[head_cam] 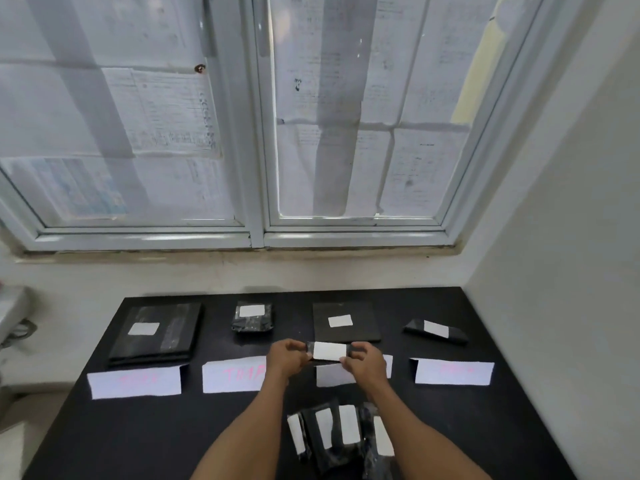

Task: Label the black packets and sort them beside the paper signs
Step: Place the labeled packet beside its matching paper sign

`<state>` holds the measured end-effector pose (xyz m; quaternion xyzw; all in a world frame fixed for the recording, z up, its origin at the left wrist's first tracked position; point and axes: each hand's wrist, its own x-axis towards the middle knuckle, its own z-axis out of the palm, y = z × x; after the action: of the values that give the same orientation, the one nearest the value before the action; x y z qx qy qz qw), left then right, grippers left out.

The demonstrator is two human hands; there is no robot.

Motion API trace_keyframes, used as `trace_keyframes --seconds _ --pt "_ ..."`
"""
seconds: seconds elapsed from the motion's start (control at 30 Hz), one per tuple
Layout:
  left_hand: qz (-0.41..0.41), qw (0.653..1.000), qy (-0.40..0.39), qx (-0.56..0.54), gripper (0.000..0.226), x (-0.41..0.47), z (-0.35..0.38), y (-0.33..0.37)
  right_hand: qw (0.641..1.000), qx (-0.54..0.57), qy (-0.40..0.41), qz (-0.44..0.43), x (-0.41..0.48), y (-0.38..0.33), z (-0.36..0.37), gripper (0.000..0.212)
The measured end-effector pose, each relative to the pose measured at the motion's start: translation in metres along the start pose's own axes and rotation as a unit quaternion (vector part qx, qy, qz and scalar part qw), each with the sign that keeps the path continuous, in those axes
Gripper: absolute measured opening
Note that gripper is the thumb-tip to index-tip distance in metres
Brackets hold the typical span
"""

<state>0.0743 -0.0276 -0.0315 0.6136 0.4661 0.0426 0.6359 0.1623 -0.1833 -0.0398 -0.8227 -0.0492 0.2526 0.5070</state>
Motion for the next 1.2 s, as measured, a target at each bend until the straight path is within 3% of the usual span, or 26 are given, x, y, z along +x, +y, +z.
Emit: trace_keyframes --seconds 0.23,0.6,0.9,1.2 --pt "-0.002 0.999 -0.026 0.038 0.021 0.043 0.023 0.017 0.998 -0.033 0.040 -0.027 0.034 -0.004 -0.002 0.049" --pt "-0.060 0.990 -0.031 0.124 0.018 0.111 0.072 0.013 0.984 -0.176 -0.038 -0.014 0.123 0.024 -0.009 0.045" --pt "-0.019 0.979 0.055 0.197 0.022 0.167 0.110 0.026 0.971 -0.226 -0.065 -0.037 0.205 0.019 -0.005 0.042" --pt "-0.026 0.968 0.075 0.238 0.030 0.197 0.127 0.030 0.956 -0.281 -0.065 -0.059 0.251 0.025 0.008 0.041"
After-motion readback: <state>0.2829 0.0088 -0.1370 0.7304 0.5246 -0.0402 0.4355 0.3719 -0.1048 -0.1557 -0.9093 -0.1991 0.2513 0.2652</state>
